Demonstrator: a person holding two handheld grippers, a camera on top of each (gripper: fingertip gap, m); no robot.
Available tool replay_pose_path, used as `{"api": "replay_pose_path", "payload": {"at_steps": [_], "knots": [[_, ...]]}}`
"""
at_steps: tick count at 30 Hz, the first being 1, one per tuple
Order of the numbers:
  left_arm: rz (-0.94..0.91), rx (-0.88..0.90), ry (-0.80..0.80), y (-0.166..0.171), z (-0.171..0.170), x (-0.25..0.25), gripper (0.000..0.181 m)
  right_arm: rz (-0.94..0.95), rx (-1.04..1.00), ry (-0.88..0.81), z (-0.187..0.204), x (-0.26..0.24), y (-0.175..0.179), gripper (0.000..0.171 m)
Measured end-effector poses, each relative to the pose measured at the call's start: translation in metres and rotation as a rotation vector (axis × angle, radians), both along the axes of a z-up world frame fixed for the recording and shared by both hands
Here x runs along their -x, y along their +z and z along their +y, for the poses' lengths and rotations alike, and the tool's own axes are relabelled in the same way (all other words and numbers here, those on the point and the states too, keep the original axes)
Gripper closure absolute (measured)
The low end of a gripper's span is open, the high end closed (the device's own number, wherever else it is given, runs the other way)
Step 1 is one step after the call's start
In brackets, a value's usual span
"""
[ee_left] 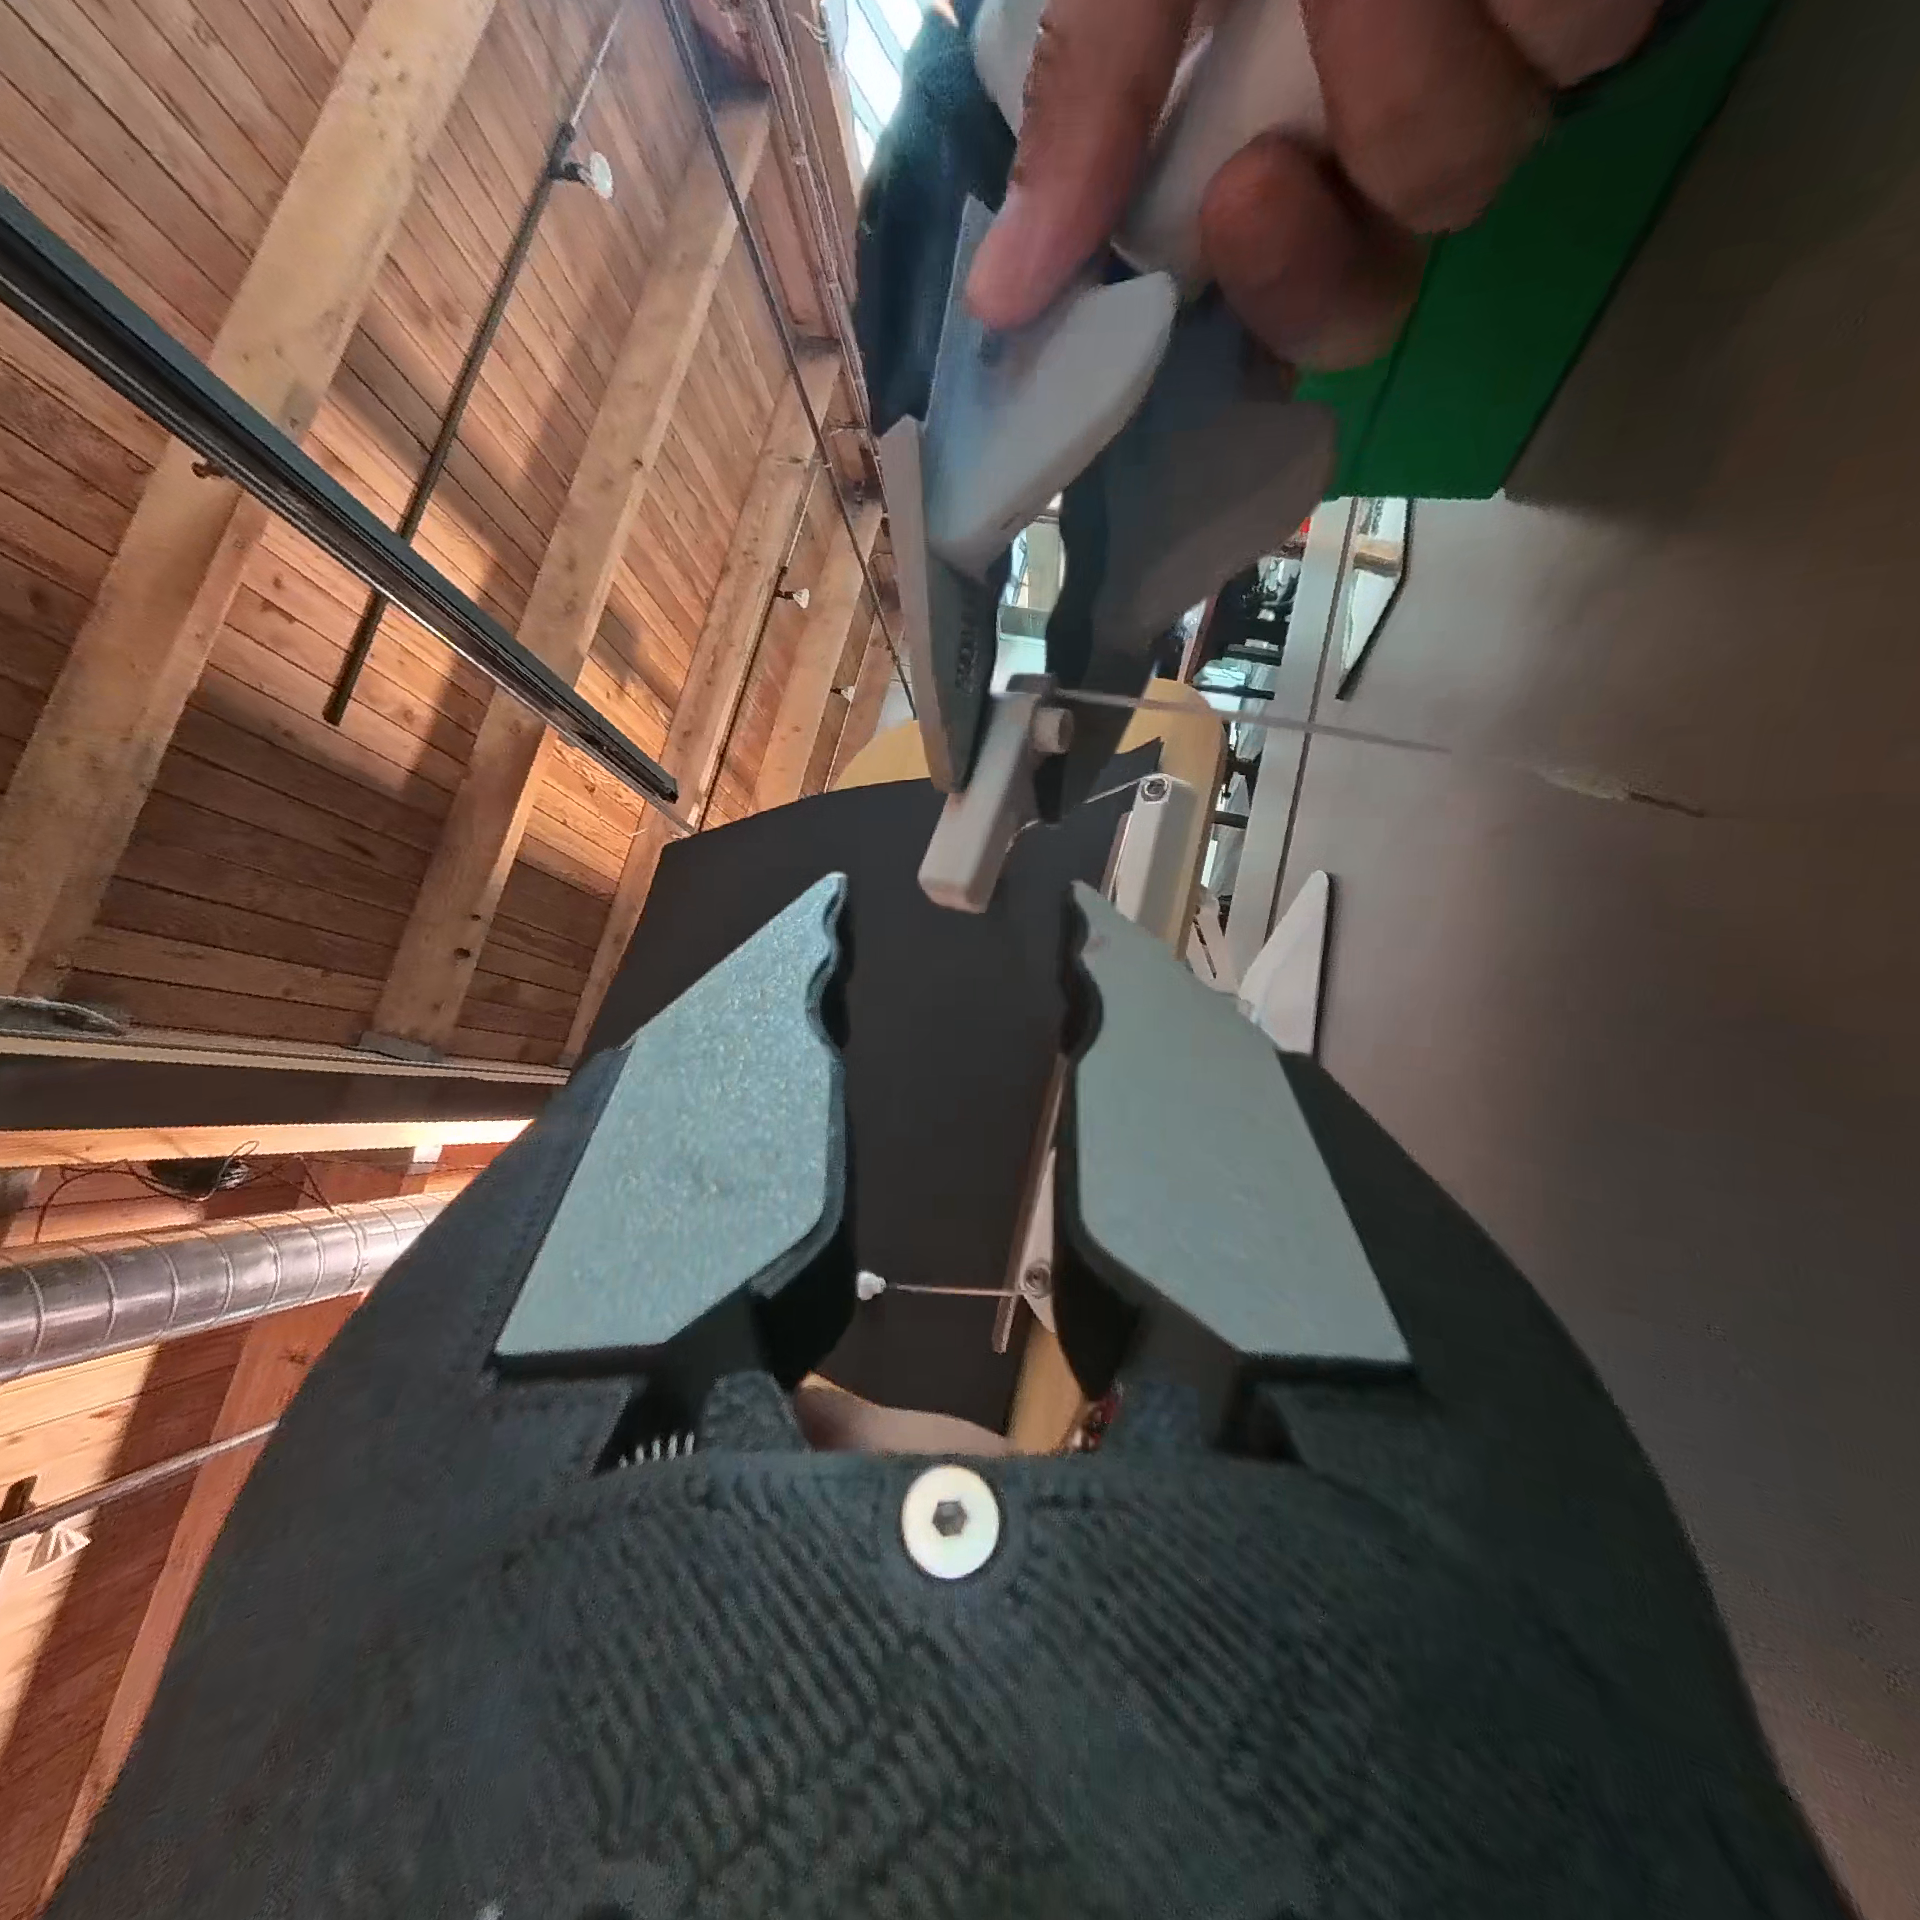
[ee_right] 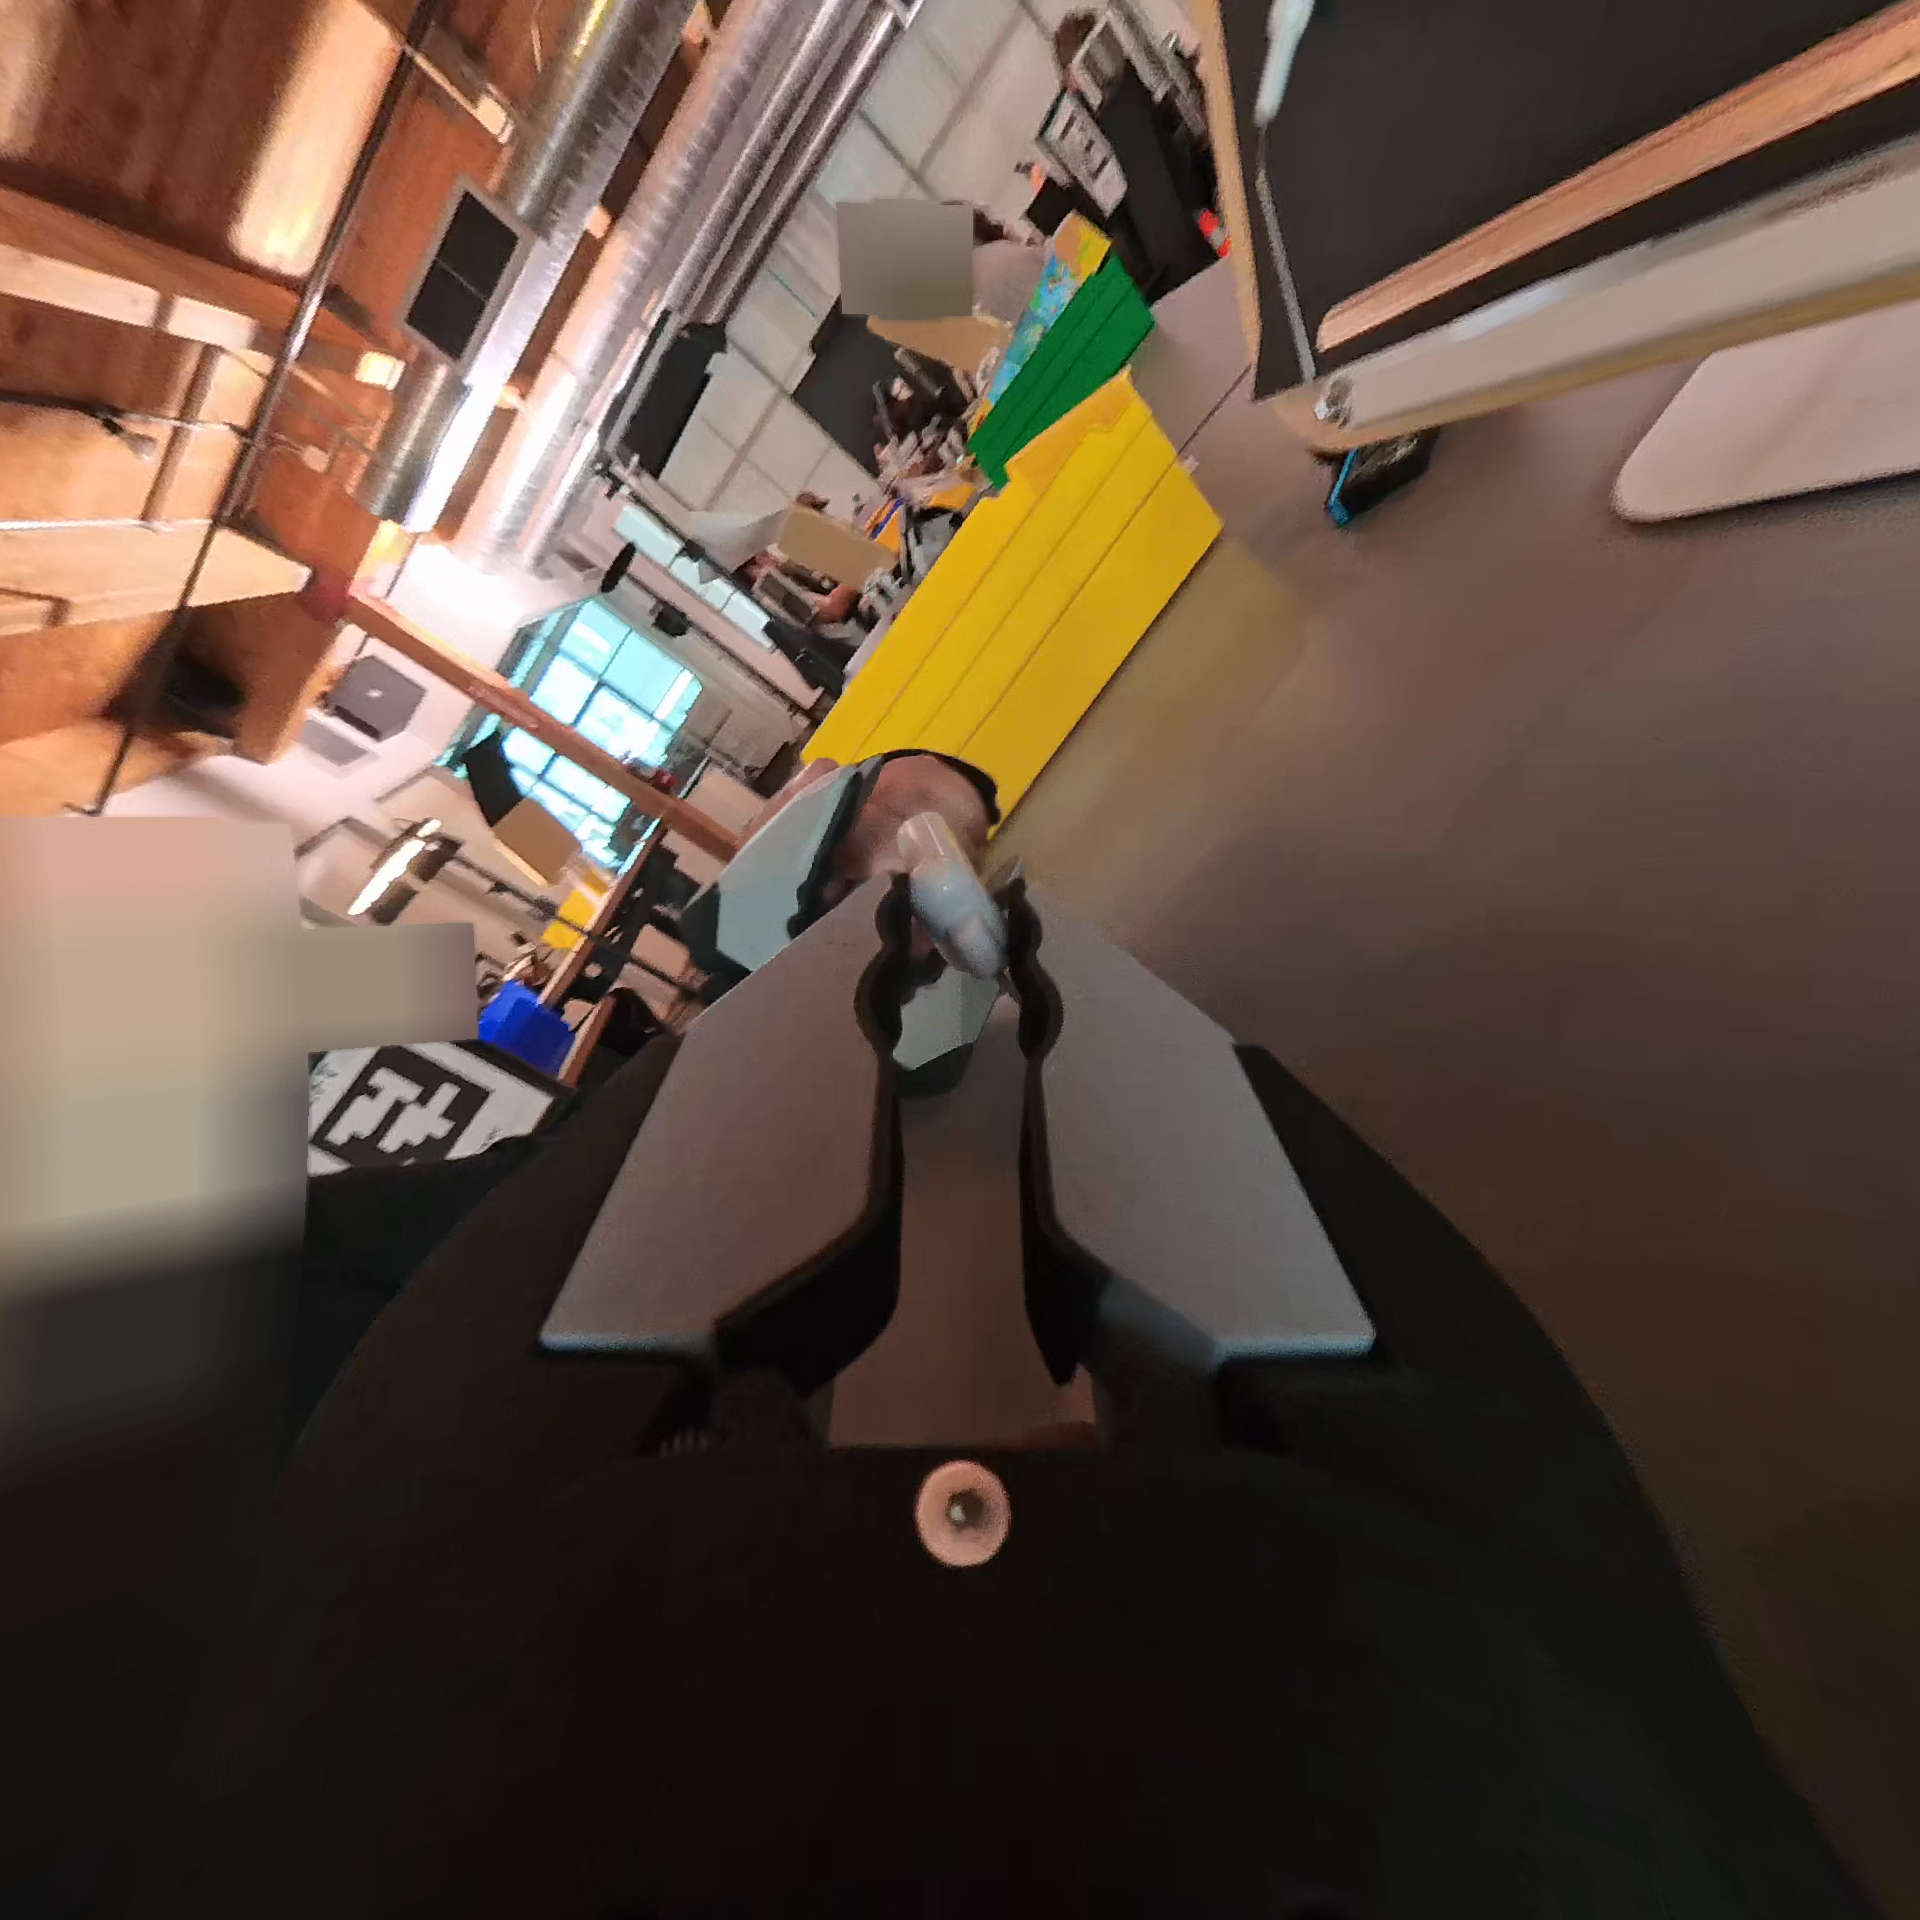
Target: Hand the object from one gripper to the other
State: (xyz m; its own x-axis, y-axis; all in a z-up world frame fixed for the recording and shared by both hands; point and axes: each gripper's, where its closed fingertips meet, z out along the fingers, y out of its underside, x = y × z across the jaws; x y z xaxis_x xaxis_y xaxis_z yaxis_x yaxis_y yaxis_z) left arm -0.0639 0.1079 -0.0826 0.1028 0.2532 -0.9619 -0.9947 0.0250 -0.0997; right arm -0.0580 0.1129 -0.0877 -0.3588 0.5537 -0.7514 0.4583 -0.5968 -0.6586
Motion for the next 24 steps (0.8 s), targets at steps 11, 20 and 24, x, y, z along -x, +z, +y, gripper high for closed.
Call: {"api": "replay_pose_path", "payload": {"at_steps": [11, 20, 24], "knots": [[-0.244, 0.205, -0.040, -0.016, 0.002, 0.004, 0.170, 0.005, -0.224, 0.054, -0.018, 0.002, -0.013, 0.153], [-1.096, 0.388, -0.447, 0.007, -0.010, 0.003, 0.170, 0.260, -0.287, -0.103, 0.025, -0.013, 0.033, 0.148], [-1.244, 0.451, -0.563, 0.011, -0.013, -0.006, 0.170, 0.254, -0.460, -0.019, 0.002, -0.009, 0.016, 0.139]]}}
